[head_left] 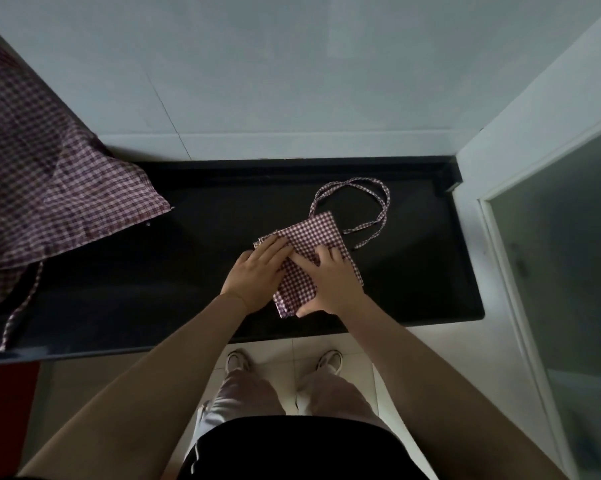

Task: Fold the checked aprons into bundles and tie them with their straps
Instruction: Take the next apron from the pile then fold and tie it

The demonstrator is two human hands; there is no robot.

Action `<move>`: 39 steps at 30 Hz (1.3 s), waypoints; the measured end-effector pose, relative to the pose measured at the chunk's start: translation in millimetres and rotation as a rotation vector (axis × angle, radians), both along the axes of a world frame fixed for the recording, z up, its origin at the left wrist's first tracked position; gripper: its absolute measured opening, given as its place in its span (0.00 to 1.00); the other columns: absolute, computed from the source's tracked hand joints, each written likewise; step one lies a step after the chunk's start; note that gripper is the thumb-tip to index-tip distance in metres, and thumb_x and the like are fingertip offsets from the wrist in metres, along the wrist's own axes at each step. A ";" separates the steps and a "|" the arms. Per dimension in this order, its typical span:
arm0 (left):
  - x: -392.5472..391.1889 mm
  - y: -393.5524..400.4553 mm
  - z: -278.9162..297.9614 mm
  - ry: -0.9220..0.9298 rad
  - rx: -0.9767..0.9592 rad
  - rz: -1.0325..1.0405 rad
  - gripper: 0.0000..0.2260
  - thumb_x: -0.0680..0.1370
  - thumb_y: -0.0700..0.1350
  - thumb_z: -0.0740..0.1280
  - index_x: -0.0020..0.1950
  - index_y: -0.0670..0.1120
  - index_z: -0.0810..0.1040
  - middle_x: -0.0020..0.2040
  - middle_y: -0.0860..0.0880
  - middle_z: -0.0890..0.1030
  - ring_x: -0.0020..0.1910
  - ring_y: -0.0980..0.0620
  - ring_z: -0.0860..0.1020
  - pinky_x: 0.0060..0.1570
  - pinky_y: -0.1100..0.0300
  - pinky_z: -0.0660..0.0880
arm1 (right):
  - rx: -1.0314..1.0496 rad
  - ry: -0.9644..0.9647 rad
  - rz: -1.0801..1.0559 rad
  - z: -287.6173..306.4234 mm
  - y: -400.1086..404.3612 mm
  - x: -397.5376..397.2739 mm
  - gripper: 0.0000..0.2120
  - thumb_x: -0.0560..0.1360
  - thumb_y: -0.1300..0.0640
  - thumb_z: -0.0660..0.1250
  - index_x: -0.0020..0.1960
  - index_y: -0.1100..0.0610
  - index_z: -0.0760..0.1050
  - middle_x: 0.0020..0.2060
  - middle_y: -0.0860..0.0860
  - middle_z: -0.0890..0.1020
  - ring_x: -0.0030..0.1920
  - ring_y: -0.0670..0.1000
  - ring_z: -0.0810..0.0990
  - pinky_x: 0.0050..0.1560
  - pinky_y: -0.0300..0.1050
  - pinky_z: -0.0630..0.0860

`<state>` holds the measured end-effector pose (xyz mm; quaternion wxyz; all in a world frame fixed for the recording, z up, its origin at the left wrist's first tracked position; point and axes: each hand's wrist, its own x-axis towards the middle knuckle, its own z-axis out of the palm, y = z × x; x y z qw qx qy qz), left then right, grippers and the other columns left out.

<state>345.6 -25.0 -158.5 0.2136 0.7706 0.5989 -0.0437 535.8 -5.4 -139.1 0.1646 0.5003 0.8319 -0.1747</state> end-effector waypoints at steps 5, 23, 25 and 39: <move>16.2 -4.6 14.5 -0.066 0.037 0.117 0.20 0.83 0.52 0.57 0.75 0.53 0.64 0.77 0.53 0.61 0.75 0.52 0.60 0.71 0.49 0.61 | -0.153 -0.049 -0.066 15.8 22.1 6.8 0.48 0.67 0.23 0.62 0.79 0.40 0.45 0.77 0.55 0.51 0.76 0.61 0.52 0.74 0.63 0.53; 49.3 -3.6 28.7 0.222 0.032 -0.232 0.35 0.75 0.53 0.67 0.78 0.45 0.58 0.78 0.46 0.57 0.77 0.47 0.56 0.75 0.50 0.59 | 0.177 -0.071 -0.119 -7.0 -30.8 10.2 0.36 0.75 0.44 0.68 0.74 0.60 0.59 0.72 0.64 0.66 0.72 0.69 0.65 0.63 0.65 0.74; 50.2 -6.0 27.4 0.103 0.068 -0.175 0.30 0.76 0.47 0.68 0.75 0.47 0.62 0.76 0.48 0.61 0.76 0.49 0.60 0.73 0.53 0.63 | 0.160 -0.077 -0.120 -7.3 -31.1 12.0 0.34 0.72 0.44 0.71 0.71 0.60 0.65 0.68 0.64 0.71 0.68 0.68 0.71 0.57 0.63 0.78; 37.5 23.6 26.7 -0.619 -0.180 0.542 0.10 0.77 0.51 0.70 0.57 0.52 0.78 0.51 0.55 0.80 0.51 0.56 0.77 0.56 0.57 0.72 | -0.386 0.718 -0.825 21.8 23.6 82.6 0.06 0.77 0.55 0.69 0.53 0.51 0.76 0.48 0.46 0.80 0.49 0.46 0.79 0.47 0.38 0.74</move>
